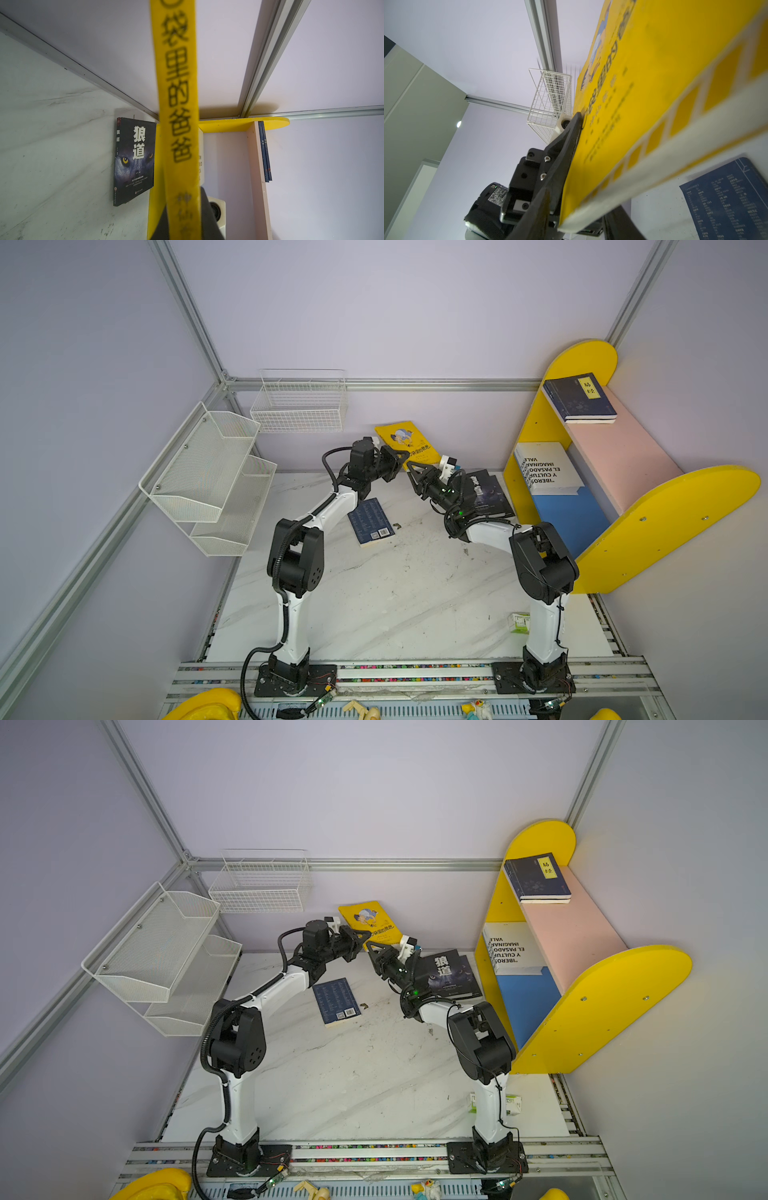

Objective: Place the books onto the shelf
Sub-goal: 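Lift the yellow cartoon book upright with the right gripper while the left gripper draws back, then carry the yellow cartoon book to the lower shelf compartment with the right gripper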

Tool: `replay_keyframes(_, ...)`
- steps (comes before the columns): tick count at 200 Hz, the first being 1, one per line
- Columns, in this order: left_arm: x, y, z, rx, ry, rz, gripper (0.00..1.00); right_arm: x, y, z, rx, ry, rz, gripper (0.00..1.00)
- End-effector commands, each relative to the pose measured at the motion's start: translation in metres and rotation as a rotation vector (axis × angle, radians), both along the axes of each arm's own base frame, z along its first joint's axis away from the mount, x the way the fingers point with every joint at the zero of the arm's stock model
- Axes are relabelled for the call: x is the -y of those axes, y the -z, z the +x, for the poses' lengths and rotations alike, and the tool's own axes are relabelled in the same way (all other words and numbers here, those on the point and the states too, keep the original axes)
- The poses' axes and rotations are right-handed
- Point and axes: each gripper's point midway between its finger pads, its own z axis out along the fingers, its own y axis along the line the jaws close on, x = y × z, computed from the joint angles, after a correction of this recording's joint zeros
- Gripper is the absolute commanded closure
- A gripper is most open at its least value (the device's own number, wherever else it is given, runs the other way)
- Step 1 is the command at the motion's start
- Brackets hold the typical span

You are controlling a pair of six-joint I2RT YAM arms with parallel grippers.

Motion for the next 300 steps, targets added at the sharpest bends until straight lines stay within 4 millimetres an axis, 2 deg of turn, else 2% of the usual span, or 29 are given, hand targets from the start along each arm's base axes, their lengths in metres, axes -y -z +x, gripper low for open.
replay_keyframes(1, -0.002, -0.072, -0.018, 0.185, 0.005, -0.06, 0.92, -0.008, -0.001, 0.002, -0.022, -0.03, 0.035, 0.56)
replay_keyframes(41, 0.001, -0.07, -0.02, 0.182, 0.007, -0.061, 0.92, -0.01, -0.009, 0.007, 0.006, -0.019, 0.06, 0.72)
replay_keyframes(55, 0.0, -0.068, -0.02, 0.181, 0.001, -0.055, 0.91, -0.009, -0.01, 0.008, 0.001, -0.01, 0.069, 0.82)
replay_keyframes(84, -0.002, -0.064, -0.019, 0.175, -0.013, -0.045, 0.9, -0.008, -0.008, 0.008, -0.026, -0.012, 0.081, 0.92)
replay_keyframes(93, -0.001, -0.065, -0.019, 0.178, -0.011, -0.045, 0.87, -0.007, -0.009, 0.007, -0.025, -0.01, 0.084, 0.94)
replay_keyframes(122, -0.005, -0.07, -0.018, 0.205, -0.012, -0.031, 0.62, 0.011, -0.019, 0.007, -0.017, 0.037, 0.067, 1.0)
replay_keyframes(146, -0.022, -0.073, -0.017, 0.222, -0.05, -0.003, 0.37, 0.05, -0.03, 0.008, 0.007, 0.13, 0.033, 1.0)
replay_keyframes(167, -0.045, -0.066, -0.017, 0.216, -0.089, 0.019, 0.23, 0.097, -0.045, 0.004, 0.041, 0.247, -0.043, 1.0)
replay_keyframes(195, -0.068, -0.052, -0.024, 0.2, -0.11, 0.062, 0.16, 0.176, -0.058, -0.007, 0.042, 0.427, -0.17, 1.0)
replay_keyframes(224, -0.076, -0.042, -0.034, 0.19, -0.121, 0.097, 0.14, 0.251, -0.065, -0.021, 0.023, 0.541, -0.207, 1.0)
replay_keyframes(245, -0.074, -0.037, -0.034, 0.182, -0.104, 0.083, 0.14, 0.282, -0.071, -0.029, 0.02, 0.608, -0.289, 1.0)
replay_keyframes(260, -0.072, -0.035, -0.034, 0.174, -0.092, 0.059, 0.14, 0.3, -0.066, -0.029, -0.006, 0.631, -0.318, 1.0)
replay_keyframes(300, -0.067, -0.033, -0.033, 0.167, -0.073, 0.029, 0.14, 0.326, -0.058, -0.019, -0.05, 0.702, -0.371, 1.0)
